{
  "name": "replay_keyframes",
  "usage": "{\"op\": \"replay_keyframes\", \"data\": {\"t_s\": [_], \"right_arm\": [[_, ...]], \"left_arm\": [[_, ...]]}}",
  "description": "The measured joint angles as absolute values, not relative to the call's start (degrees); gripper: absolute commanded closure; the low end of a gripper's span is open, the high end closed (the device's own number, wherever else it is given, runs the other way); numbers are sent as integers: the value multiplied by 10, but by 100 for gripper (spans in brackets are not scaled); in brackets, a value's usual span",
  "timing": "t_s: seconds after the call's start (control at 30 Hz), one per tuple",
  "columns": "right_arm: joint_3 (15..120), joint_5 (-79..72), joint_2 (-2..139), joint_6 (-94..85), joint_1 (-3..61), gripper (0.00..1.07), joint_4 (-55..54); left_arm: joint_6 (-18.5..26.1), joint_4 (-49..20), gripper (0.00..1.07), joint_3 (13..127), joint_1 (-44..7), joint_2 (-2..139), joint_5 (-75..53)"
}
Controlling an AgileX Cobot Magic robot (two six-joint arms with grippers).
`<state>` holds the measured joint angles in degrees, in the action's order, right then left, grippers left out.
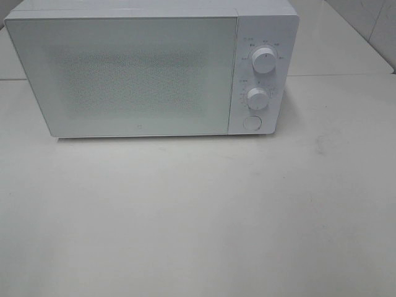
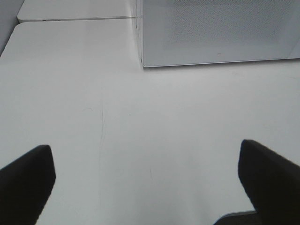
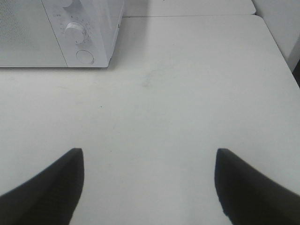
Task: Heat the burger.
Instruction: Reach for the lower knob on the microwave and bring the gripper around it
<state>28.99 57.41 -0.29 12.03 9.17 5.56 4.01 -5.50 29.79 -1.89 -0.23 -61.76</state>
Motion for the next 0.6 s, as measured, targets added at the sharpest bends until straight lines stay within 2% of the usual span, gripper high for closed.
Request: {"op": "replay_keyframes", "data": {"t_s": [0.23, 0.6], "right_arm": [[301, 531, 3, 120, 92, 32, 56], [303, 434, 111, 120, 92, 32, 56]], "left_arm": [[40, -55, 9, 298, -19, -2, -618], [40, -55, 9, 298, -19, -2, -618]]}}
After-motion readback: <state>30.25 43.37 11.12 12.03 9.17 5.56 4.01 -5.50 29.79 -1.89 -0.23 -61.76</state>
